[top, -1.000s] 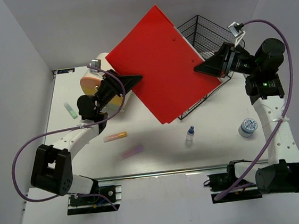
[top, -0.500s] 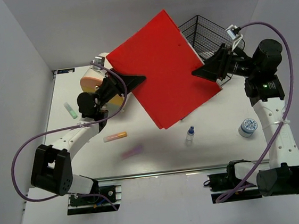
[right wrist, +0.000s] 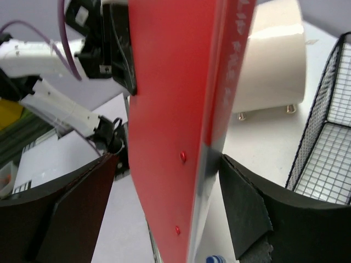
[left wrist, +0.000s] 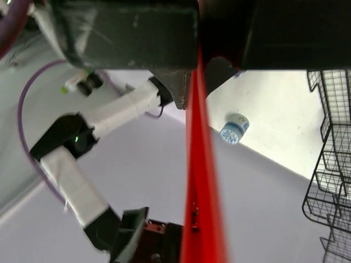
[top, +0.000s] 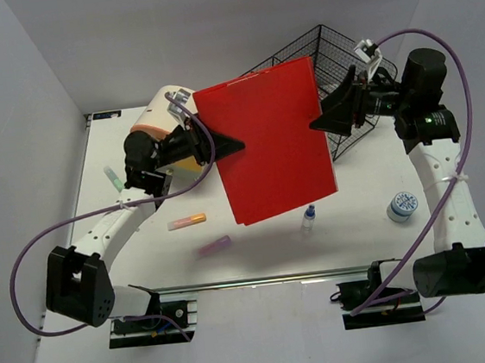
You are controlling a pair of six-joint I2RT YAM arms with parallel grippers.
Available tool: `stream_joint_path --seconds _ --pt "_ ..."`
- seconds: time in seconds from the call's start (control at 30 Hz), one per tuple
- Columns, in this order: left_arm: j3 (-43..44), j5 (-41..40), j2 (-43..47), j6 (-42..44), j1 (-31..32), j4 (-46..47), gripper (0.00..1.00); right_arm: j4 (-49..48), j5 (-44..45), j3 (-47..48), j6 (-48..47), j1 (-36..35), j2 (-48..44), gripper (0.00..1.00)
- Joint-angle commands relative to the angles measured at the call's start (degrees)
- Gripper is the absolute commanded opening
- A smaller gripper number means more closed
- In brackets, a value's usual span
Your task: Organize the desk
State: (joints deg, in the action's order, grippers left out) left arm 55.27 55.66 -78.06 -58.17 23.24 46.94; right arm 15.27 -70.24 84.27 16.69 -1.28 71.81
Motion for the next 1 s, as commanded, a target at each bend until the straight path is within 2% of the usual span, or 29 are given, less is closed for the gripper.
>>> stream_joint_path --seconds 0.0,0.07,0.1,0.17,0.23,0.37,0.4,0.5,0.83,0.97 --pt "5.7 5.6 1.8 9.6 0.2 -11.2 0.0 6.0 -6.1 3.4 -9.9 -1.4 0.6 0.8" --pt "7.7 5.9 1.2 15.6 0.7 -16.5 0.0 11.7 -6.0 5.2 -13.9 -1.8 1.3 0.78" --pt "10.0 6.0 1.0 19.8 0.7 -22.3 0.0 14.3 -5.3 5.6 -16.4 -2.5 1.3 0.75" --pt "11.9 6.0 0.3 22.0 0.7 -27.3 0.0 15.5 -4.3 5.5 -19.4 -2.9 1.0 0.73" --pt "12.9 6.2 0.0 22.7 0.7 -27.9 0.0 15.6 -3.1 4.8 -21.1 -4.1 -0.1 0.68" --pt "13.4 6.1 -0.2 22.2 0.7 -26.6 0.0 14.6 -1.2 1.8 -22.5 -6.1 -1.9 0.58" --pt "13.4 6.0 -0.4 21.9 0.7 -26.4 0.0 14.2 -0.8 1.4 -22.8 -6.5 -2.5 0.53" --pt "12.6 5.5 -0.6 19.6 0.7 -24.0 0.0 12.7 -0.5 -0.6 -23.6 -7.6 -3.8 0.47" --pt "7.9 3.9 -0.6 8.9 0.7 -8.1 0.0 3.6 2.8 -6.2 -19.2 -10.2 -7.6 0.39" --pt "6.5 2.6 -0.2 7.5 0.7 -5.8 0.0 0.1 5.4 -7.6 -18.0 -10.6 -9.2 0.33"
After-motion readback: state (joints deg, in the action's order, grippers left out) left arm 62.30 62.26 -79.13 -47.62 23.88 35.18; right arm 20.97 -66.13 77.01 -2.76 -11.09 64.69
